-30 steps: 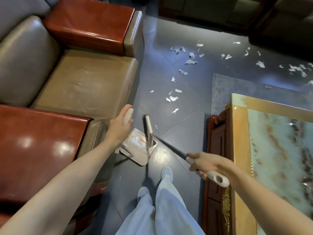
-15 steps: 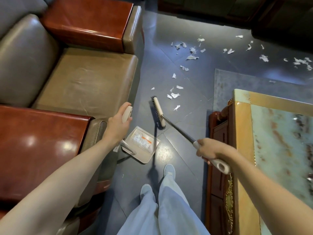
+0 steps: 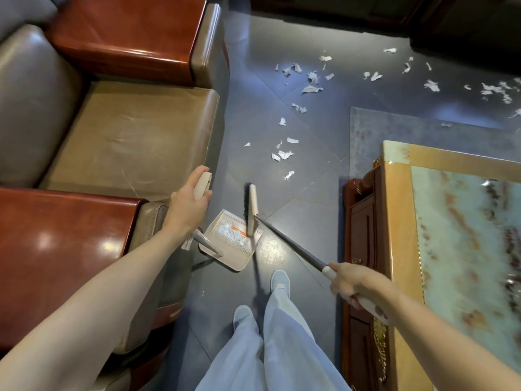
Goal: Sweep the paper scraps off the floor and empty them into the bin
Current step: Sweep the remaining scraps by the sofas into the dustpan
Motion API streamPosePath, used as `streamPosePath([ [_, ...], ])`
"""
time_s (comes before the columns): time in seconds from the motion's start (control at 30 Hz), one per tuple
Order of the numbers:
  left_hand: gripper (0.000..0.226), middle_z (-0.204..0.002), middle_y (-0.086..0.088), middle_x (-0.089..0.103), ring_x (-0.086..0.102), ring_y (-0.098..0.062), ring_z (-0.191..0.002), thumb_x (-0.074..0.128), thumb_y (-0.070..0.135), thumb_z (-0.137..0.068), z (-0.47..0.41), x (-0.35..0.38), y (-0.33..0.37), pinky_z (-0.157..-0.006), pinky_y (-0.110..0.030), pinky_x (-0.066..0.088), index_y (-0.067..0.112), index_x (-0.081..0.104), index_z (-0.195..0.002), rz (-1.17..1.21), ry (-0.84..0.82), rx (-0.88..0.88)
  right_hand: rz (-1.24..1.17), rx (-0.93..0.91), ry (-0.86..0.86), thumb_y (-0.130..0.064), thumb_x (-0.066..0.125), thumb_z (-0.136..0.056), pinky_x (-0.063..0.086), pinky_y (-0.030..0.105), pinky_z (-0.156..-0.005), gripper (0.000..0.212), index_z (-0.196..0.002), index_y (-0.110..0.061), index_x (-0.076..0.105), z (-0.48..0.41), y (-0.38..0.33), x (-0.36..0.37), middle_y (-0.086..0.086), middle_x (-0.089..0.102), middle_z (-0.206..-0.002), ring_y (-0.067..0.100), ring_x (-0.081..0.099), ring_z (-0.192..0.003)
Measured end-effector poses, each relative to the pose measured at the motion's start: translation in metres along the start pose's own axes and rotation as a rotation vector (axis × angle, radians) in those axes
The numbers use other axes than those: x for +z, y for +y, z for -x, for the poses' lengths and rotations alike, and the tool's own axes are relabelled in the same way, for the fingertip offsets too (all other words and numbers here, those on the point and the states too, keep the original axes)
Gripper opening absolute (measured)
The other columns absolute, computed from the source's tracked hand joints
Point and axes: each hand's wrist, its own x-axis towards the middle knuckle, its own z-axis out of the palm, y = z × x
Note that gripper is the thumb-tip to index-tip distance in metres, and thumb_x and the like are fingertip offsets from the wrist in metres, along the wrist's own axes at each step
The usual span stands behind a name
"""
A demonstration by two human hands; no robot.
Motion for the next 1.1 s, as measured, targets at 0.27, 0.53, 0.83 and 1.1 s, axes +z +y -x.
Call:
streamPosePath([
  [0.27,0.042,-0.103,-0.001,0.059,0.058,-0.031,-0.092,0.055,0.018,-0.095,-0.009,0.002,0.015,-0.076,-0.04,0.053,0.047,0.045,-0.123,0.055,0.008,0.016,-0.169,-0.127,-0.062,-0.014,0.059,-0.094,0.041,0.019,-0.039,0.072,-0.151,-0.033,0.018,0.034,0.013,-0.069,0.001,0.05,-0.054,0.008,0.044,-0.038],
  [0.53,0.046,-0.1,0.0,0.056,0.059,-0.035,-0.086,0.053,0.021,-0.097,-0.063,0.036,0.066,-0.079,-0.05,0.055,0.056,0.039,-0.123,0.025,-0.058,0.057,-0.134,-0.173,0.284,-0.017,0.056,-0.095,0.04,0.021,-0.042,0.071,-0.152,-0.031,0.017,0.003,0.012,-0.152,0.001,0.051,-0.072,0.01,0.05,-0.05],
  [0.83,0.047,-0.119,0.01,0.048,0.052,-0.011,-0.095,0.05,0.028,-0.1,-0.173,0.097,0.127,-0.087,-0.034,0.047,0.054,0.031,-0.135,-0.028,-0.023,-0.015,0.094,-0.097,0.395,-0.011,0.041,-0.1,0.042,0.027,-0.059,0.06,-0.154,-0.016,0.015,-0.09,-0.04,-0.318,0.007,0.051,-0.089,0.017,0.046,-0.067],
  [1.1,0.048,-0.104,-0.001,0.062,0.058,-0.034,-0.078,0.052,0.019,-0.095,-0.221,0.139,0.158,-0.08,-0.041,0.051,0.044,0.046,-0.135,-0.026,-0.001,-0.102,0.196,-0.13,0.368,-0.008,0.041,-0.098,0.034,0.023,-0.051,0.045,-0.142,-0.013,0.035,-0.147,-0.057,-0.396,0.004,0.047,-0.076,0.021,0.048,-0.067],
])
